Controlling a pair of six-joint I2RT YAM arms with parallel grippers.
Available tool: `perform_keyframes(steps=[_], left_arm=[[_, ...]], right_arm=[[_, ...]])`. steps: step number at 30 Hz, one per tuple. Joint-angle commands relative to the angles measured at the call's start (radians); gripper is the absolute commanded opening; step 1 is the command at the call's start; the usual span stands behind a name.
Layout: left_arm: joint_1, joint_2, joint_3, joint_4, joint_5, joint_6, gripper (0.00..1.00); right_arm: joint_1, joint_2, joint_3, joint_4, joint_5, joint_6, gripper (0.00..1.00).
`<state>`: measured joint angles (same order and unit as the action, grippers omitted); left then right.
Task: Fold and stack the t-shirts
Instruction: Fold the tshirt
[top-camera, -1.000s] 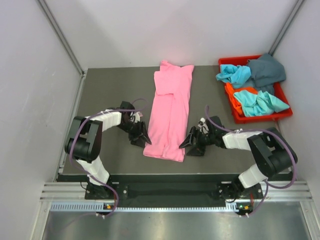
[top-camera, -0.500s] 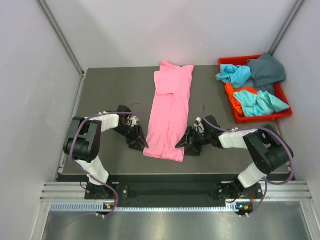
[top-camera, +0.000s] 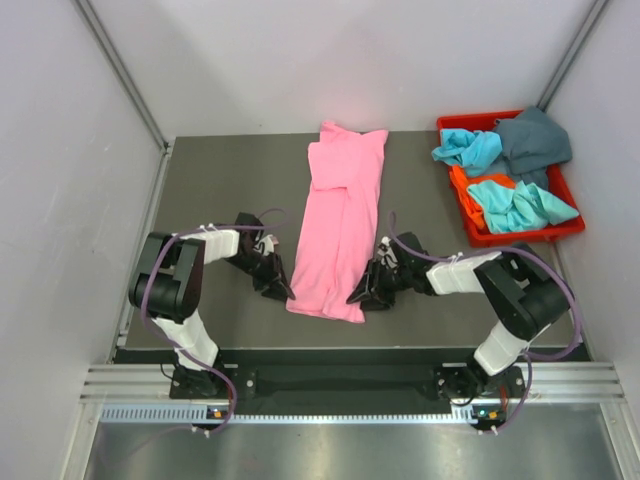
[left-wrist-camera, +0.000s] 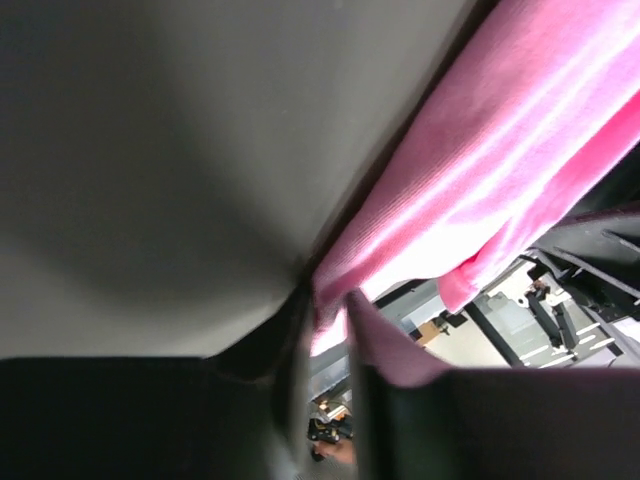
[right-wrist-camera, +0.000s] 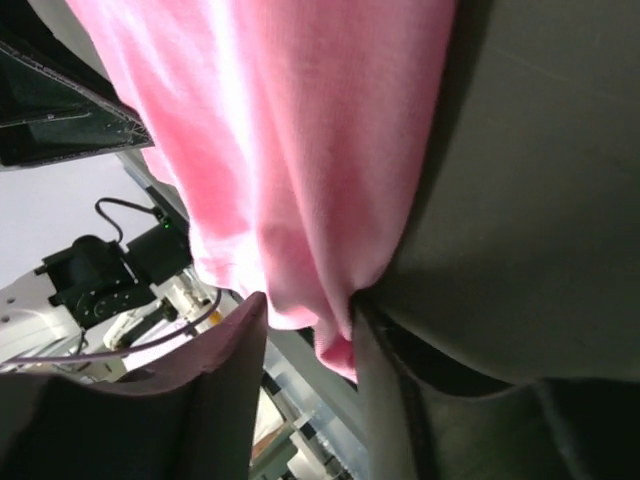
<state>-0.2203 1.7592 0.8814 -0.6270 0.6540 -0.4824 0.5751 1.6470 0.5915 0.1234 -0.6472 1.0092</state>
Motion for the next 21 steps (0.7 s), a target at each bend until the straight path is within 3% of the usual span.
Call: perform_keyframes(steps=[1,4,5,8,11,21], left_arm=[[0.002,-0.020,-0.022,0.036,0.007,-0.001,0.20],[0.002,-0.027,-0.035,0.036,0.016,-0.001,0.10],[0.002,-0.032,-0.041,0.039,0.025,-0.002,0.08],[0.001,-0.044,-0.050,0.044,0.035,-0.005,0.00],[0.001,-0.058,-0.052,0.046,0.053,-0.001,0.00],[-0.031,-0.204,-0.022,-0.016,0.104,0.034,0.00]], right_arm=[[0.035,0.048,-0.004,-0.096,0.150,-0.061,0.39],[0.039,0.047,-0.004,-0.111,0.159,-0.067,0.15],[0.039,0.043,-0.005,-0.120,0.175,-0.064,0.00],[0.040,0.031,-0.007,-0.122,0.188,-0.073,0.00],[0.037,-0.002,-0.004,-0.122,0.190,-0.083,0.00],[0.017,-0.205,0.076,-0.366,0.261,-0.247,0.00]])
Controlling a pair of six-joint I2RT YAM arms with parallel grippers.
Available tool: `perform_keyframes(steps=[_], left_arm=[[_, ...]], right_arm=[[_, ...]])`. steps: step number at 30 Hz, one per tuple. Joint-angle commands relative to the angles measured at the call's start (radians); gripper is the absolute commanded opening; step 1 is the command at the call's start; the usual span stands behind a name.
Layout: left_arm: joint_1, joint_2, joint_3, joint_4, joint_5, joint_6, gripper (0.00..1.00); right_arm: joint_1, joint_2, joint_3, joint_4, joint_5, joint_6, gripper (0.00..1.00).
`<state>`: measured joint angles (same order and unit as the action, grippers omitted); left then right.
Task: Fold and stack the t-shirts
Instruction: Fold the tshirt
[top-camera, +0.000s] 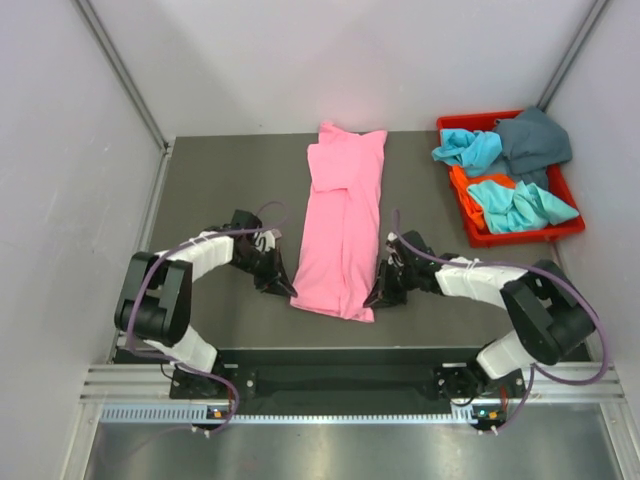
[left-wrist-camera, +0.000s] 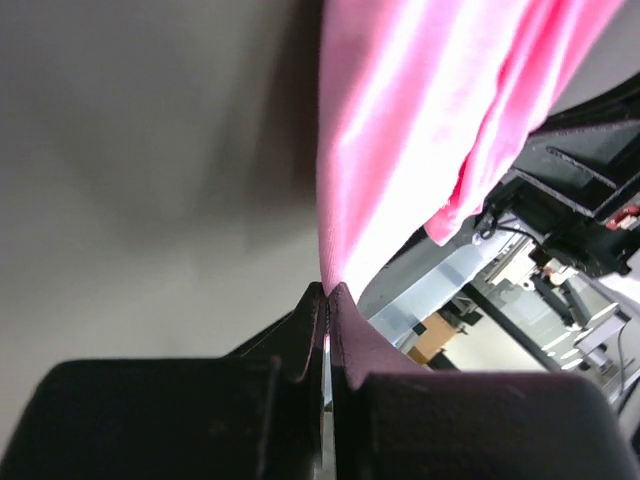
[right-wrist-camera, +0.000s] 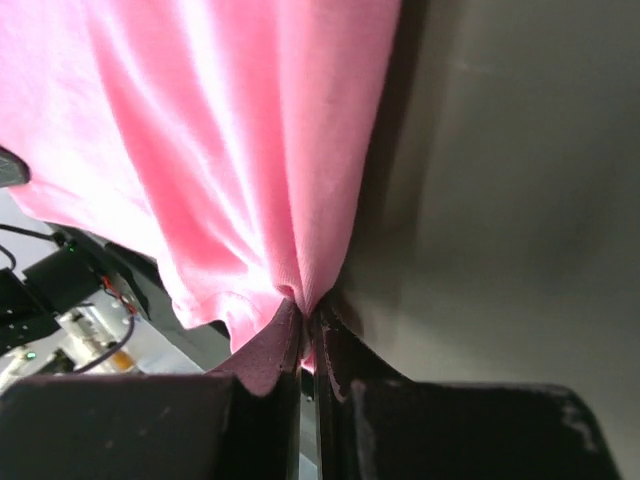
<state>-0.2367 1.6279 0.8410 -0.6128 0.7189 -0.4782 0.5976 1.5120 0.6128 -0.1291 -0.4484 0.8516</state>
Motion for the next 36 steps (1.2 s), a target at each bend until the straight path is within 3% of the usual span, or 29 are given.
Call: perform_keyframes(steps=[1,9,18,27,36], left_arm=[[-0.019,-0.097,0.021,-0.033,0.039,0.036,0.00],[-0.107,-0.158,0.053,-0.034,0.063,0.059,0.00],[-0.113,-0.145,0.194,-0.088,0.021,0.124,0.00],[-0.090,-0.016,0.437,-0.111,-0.036,0.177,0.00],[-0.024,0.213,0.694,-0.099,-0.056,0.204,0.00]], right_arm=[[-0.009,-0.081,0.073,-0.142,0.065,-0.103,0.00],[-0.038,-0.154,0.117,-0.228,0.093,-0.200,0.00],[-0.100,-0.213,0.264,-0.313,0.140,-0.304,0.00],[-0.159,-0.121,0.490,-0.322,0.166,-0.348,0.00],[-0.223,-0.012,0.538,-0.233,0.171,-0.352,0.00]])
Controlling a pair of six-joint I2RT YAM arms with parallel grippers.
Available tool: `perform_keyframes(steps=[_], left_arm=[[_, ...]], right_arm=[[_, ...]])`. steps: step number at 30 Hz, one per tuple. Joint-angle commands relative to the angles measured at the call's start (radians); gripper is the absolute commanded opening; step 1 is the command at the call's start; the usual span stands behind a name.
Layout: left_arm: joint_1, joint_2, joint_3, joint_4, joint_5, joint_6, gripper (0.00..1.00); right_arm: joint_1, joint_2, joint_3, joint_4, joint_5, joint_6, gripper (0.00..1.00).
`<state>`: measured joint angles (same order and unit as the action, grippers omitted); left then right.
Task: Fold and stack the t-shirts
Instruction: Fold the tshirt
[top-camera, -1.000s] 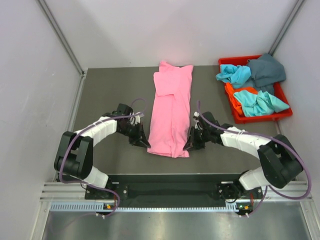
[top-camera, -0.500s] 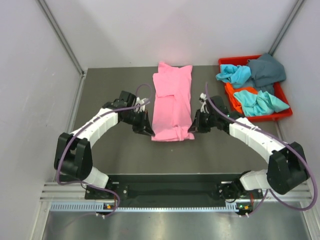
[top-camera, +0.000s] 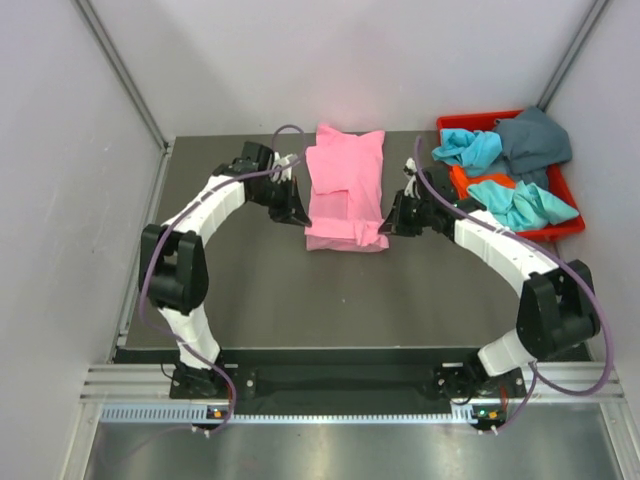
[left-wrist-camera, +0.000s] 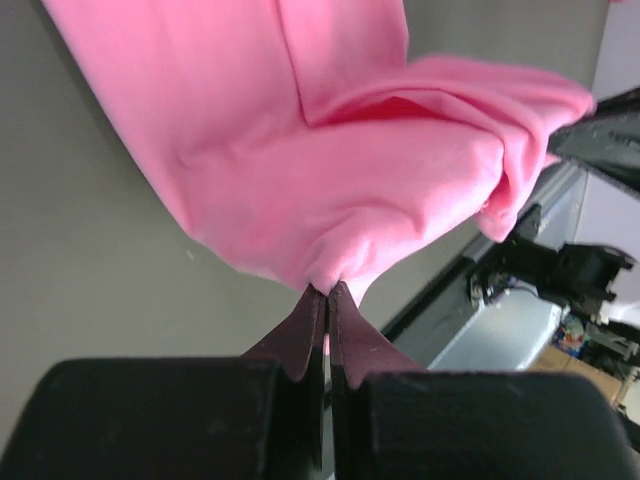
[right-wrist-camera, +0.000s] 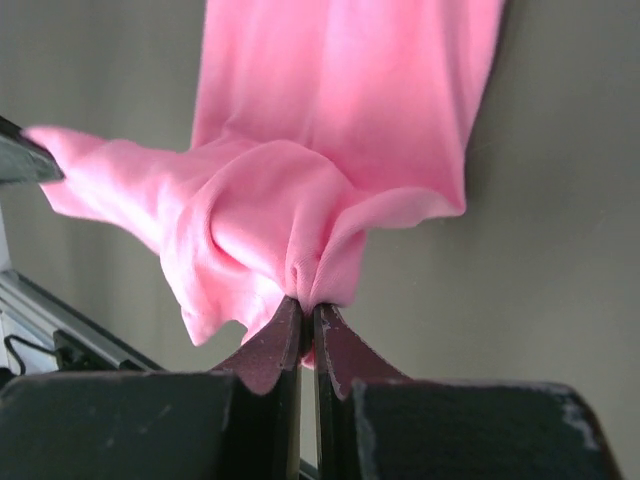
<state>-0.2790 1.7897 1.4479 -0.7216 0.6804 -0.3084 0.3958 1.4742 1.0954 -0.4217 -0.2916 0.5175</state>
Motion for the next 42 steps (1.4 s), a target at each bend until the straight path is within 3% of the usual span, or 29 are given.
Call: perform_keyframes(steps=[1,8,18,29,42], left_arm=[[0.029,0.097,0.135,0.013,-0.016,0.037,0.00],[0.046,0.270,0.314,0.022,-0.001,0.040,0.00],[0.060,0.434,0.515,0.059,-0.015,0.026,0.00],[0.073,0.540,0.615,0.122,-0.065,0.005,0.00],[0.083,0.631,0.723,0.151,-0.130,0.011,0.00]], right_arm=[[-0.031,0.035,0.057,0.069,0.014,-0.017,0.00],[-0.054,0.170,0.098,0.161,0.002,-0.030,0.00],[-0.084,0.365,0.300,0.219,0.014,-0.060,0.00],[-0.094,0.531,0.432,0.245,0.022,-0.082,0.00],[-0.094,0.617,0.517,0.268,0.043,-0.117,0.00]])
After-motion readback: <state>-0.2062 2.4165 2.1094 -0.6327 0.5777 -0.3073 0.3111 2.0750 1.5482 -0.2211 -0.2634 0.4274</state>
